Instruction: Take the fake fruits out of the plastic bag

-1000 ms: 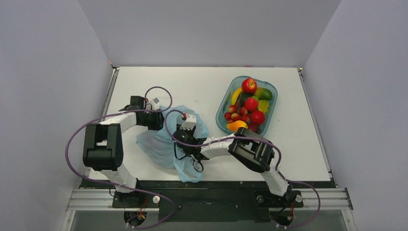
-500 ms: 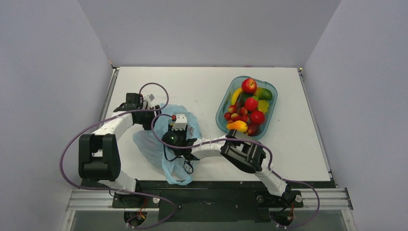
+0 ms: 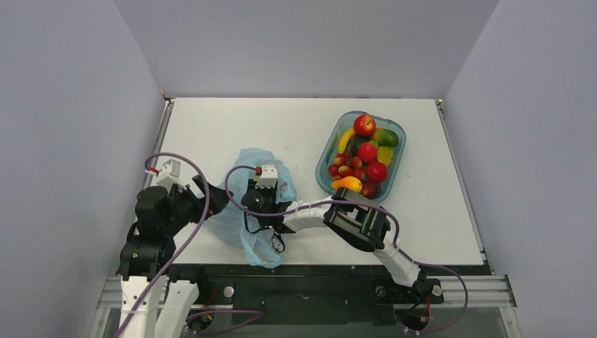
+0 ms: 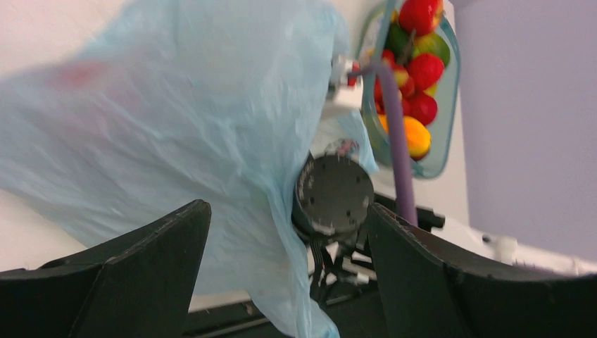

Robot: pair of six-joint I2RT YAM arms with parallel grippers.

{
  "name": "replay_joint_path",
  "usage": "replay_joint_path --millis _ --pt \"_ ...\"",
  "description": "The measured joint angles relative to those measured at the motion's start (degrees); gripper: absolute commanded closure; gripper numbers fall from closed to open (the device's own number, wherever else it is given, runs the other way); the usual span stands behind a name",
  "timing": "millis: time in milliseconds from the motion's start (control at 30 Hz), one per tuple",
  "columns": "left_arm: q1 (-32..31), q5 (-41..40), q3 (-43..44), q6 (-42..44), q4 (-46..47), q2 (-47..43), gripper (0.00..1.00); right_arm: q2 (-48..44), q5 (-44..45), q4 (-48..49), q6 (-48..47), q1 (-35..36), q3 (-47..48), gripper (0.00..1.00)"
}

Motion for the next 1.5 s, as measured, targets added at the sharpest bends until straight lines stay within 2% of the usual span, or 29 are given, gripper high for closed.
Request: replay_joint_path --millis 133,333,400,533,567,600,633,667,700,867,933,1133,1300,1433,1500 --pt "-1.5 6.8 -7.8 -4.3 -3.1 -7.8 0.18 -0.1 -0.1 0.0 0.0 0.0 0.0 0.72" --pt "-2.3 16.6 -13.6 -6.8 -4.1 -10.1 0.19 -0.1 -0.3 -0.1 0.0 0.0 0.0 0.67" --pt "-3.1 18.1 -14.1 -6.6 -5.6 -9.4 0.26 -0.1 -0.4 -0.2 0.0 0.0 0.0 0.66" --pt "-5.7 19.1 -14.1 -4.7 -8.3 -6.3 0.48 -0.3 -0.6 -0.7 0.0 0.1 0.0 0.65" --pt "-6.7 19.1 -14.1 -4.2 -9.3 -5.4 0.58 -0.3 -0.6 -0.8 0.0 0.1 0.0 0.64" --pt "-7.6 18.8 -14.1 -3.7 -10.3 -4.7 0.62 -0.4 -0.7 -0.9 0.0 0.1 0.0 0.64" --pt "-8.1 18.4 -14.0 -3.3 -11.3 -4.5 0.75 -0.5 -0.8 -1.1 0.0 0.1 0.0 0.62" --pt "-8.7 17.8 -13.9 -2.4 -12.6 -4.3 0.96 -0.5 -0.9 -1.3 0.0 0.1 0.0 0.61" --pt "-8.9 17.1 -13.5 -1.3 -14.7 -4.3 0.99 -0.6 -1.2 -1.4 -0.1 0.1 0.0 0.58" --pt "-9.2 11.5 -8.3 2.1 -23.4 -4.0 1.00 -0.8 -2.9 -1.5 -0.9 0.0 0.0 0.39" --pt "-9.2 8.8 -5.5 3.4 -26.4 -3.7 1.00 -1.0 -4.4 -1.4 -1.1 -0.1 -0.2 0.34" --pt "-10.1 2.3 -1.9 6.1 -32.2 -2.1 1.00 -3.0 -9.9 -1.2 -1.0 -1.4 -1.6 0.26" --pt "-10.3 0.6 -1.9 6.8 -33.4 -1.2 1.00 -3.1 -12.4 -1.6 -1.7 -2.7 -1.6 0.33" --pt "-10.4 0.9 -2.0 7.3 -33.3 -1.2 1.00 -3.1 -12.6 -2.3 -3.4 -2.7 -1.6 0.44" --pt "-10.4 1.1 -2.1 7.4 -33.0 -1.2 1.00 -3.1 -12.5 -2.7 -4.4 -2.7 -1.6 0.55"
